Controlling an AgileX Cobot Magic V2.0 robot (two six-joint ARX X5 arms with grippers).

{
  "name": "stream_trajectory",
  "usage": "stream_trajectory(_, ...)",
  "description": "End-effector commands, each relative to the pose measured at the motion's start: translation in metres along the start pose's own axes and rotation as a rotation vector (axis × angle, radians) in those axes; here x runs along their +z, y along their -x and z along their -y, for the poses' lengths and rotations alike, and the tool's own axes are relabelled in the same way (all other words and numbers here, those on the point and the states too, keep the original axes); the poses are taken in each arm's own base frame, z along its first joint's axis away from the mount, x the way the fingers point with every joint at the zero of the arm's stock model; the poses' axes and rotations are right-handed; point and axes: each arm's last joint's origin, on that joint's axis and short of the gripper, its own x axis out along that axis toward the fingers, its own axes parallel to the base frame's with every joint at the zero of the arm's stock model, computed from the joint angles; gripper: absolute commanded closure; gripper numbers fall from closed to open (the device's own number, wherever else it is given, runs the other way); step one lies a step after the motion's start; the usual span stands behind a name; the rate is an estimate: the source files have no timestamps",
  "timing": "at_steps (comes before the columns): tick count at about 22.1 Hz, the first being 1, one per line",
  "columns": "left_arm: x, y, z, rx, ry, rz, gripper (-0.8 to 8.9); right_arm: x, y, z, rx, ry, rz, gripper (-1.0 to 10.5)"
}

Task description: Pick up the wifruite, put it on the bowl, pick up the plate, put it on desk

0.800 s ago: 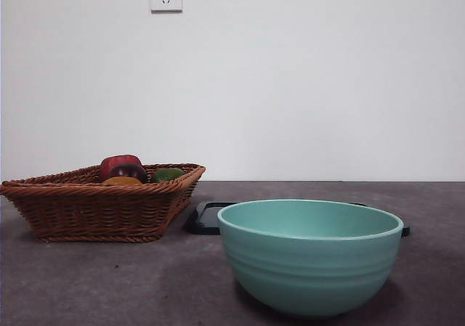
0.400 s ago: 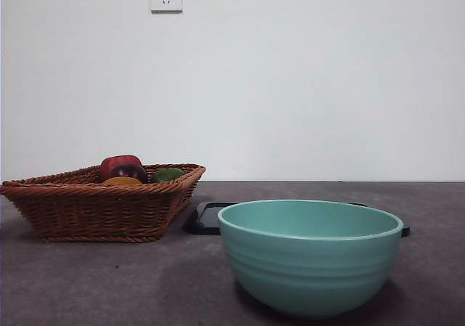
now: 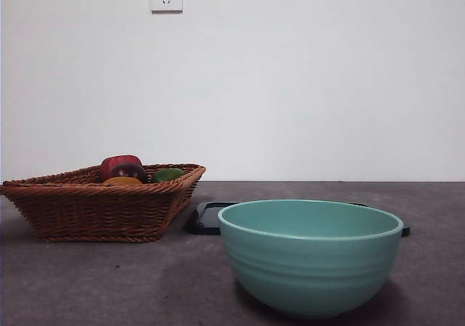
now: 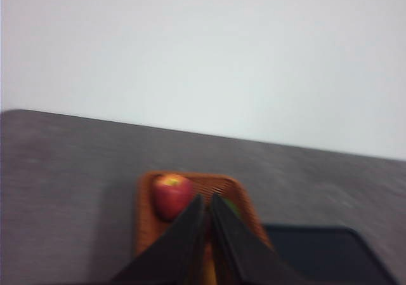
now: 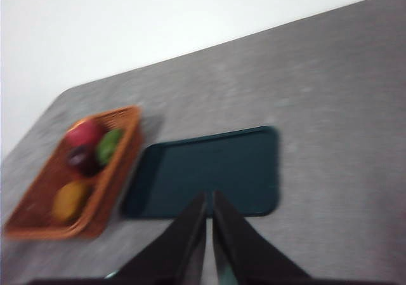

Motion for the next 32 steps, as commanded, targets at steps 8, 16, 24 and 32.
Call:
stream_trajectory(8, 0.033, 0.006, 0.018, -0.274, 0.048, -0.165, 7.97, 0.013, 0.007, -0.018, 0.151, 0.106, -0.119, 9.4)
stream_trajectory(16, 0.033, 0.002, 0.024, -0.433, 0.084, -0.286, 7.97, 0.030, 0.015, -0.032, 0.184, 0.210, -0.231, 9.4)
stream_trajectory(24, 0.033, 0.003, 0.032, -0.589, 0.094, -0.480, 7.97, 0.047, 0.042, -0.047, 0.325, 0.321, -0.294, 9.4)
stream_trajectory(32, 0.028, 0.008, 0.037, -0.684, -0.007, -0.543, 7.96, 0.050, 0.048, -0.051, 0.381, 0.324, -0.286, 9.4)
